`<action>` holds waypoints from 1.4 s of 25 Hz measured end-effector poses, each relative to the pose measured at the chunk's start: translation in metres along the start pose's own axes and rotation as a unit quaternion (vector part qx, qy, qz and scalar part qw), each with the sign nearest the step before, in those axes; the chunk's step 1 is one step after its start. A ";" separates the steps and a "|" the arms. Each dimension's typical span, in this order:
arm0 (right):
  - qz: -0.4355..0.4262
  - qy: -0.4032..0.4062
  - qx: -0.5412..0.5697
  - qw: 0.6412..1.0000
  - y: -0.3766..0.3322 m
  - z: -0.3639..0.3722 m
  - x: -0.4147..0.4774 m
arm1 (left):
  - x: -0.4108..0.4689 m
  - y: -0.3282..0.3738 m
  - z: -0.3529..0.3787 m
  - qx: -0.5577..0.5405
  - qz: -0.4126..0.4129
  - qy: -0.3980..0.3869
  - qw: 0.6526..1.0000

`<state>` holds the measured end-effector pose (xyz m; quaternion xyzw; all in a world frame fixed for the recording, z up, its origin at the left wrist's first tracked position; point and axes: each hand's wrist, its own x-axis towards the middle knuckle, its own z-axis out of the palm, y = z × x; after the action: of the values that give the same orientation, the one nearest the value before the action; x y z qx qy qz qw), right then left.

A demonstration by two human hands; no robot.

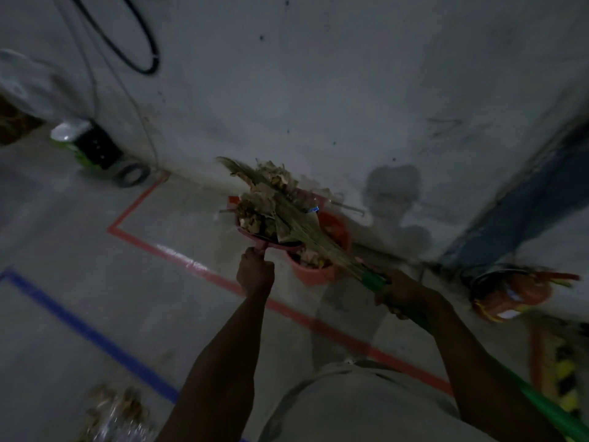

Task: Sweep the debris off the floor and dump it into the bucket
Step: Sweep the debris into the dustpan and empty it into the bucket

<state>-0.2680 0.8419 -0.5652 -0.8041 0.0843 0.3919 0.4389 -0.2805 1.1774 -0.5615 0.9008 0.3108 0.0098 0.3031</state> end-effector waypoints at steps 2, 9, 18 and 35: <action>-0.005 0.021 0.022 1.000 -0.004 -0.019 0.008 | 0.022 0.026 0.011 -0.001 0.022 -0.013 1.000; 0.011 0.087 0.086 0.992 -0.022 -0.015 0.026 | 0.085 0.065 0.026 0.029 0.074 -0.049 0.996; -0.001 0.119 0.138 0.983 -0.075 0.043 0.049 | 0.179 0.065 0.008 0.034 0.160 -0.077 0.984; 0.110 0.092 0.198 0.970 -0.029 0.087 0.119 | 0.234 0.021 0.109 0.145 0.141 -0.185 0.962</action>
<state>-0.2218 0.9515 -0.6572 -0.7195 0.2882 0.3373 0.5343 -0.0582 1.2380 -0.6787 0.9558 0.1171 -0.1595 0.2173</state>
